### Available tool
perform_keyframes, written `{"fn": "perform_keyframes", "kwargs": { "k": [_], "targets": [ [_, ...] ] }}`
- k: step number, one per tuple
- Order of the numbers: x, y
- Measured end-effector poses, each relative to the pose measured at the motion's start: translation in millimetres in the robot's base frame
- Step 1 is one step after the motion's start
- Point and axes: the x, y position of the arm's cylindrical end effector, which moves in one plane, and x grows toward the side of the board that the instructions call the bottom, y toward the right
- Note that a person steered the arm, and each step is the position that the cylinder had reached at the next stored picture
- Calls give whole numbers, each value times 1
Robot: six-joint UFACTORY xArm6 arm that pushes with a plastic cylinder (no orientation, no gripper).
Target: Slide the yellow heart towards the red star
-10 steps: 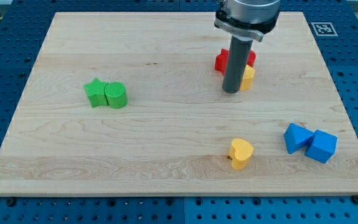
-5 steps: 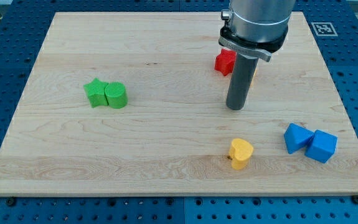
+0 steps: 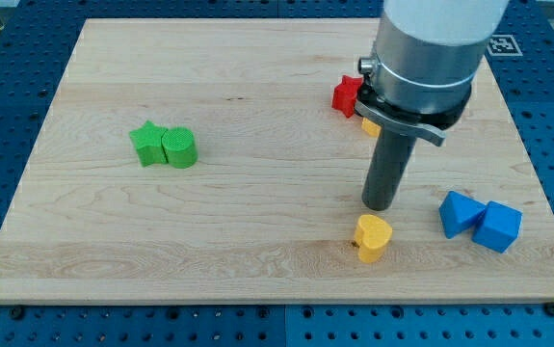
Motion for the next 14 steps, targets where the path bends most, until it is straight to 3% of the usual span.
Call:
{"fn": "perform_keyframes", "kwargs": {
  "k": [3,5,7,9,11,12,14],
  "targets": [
    [11,4],
    [52,4],
    [55,12],
    [89,12],
    [88,-27],
    [63,-55],
    [60,-56]
  ]
}}
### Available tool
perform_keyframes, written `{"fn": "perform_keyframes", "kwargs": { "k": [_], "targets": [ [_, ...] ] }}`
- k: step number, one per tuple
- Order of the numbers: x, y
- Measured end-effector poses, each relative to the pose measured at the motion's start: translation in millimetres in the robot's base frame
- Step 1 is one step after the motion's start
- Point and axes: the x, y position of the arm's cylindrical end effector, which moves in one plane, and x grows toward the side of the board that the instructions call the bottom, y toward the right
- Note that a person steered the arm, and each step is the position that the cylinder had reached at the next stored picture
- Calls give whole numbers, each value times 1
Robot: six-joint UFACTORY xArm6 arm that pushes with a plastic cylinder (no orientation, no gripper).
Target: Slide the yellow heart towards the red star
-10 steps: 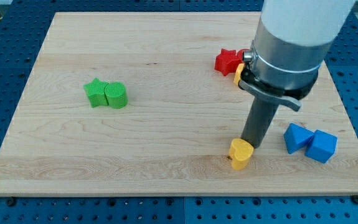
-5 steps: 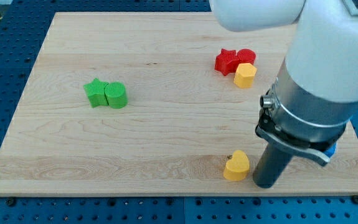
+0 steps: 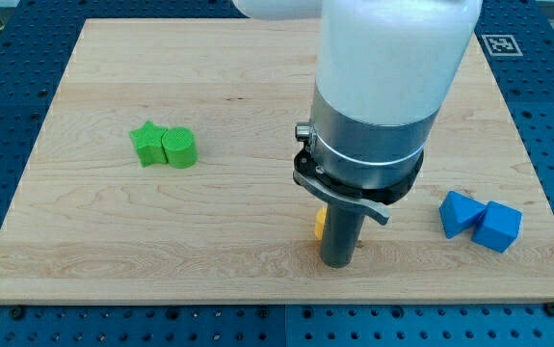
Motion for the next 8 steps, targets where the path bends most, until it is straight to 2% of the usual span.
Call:
{"fn": "perform_keyframes", "kwargs": {
  "k": [3,8],
  "targets": [
    [-40,0],
    [-60,0]
  ]
}}
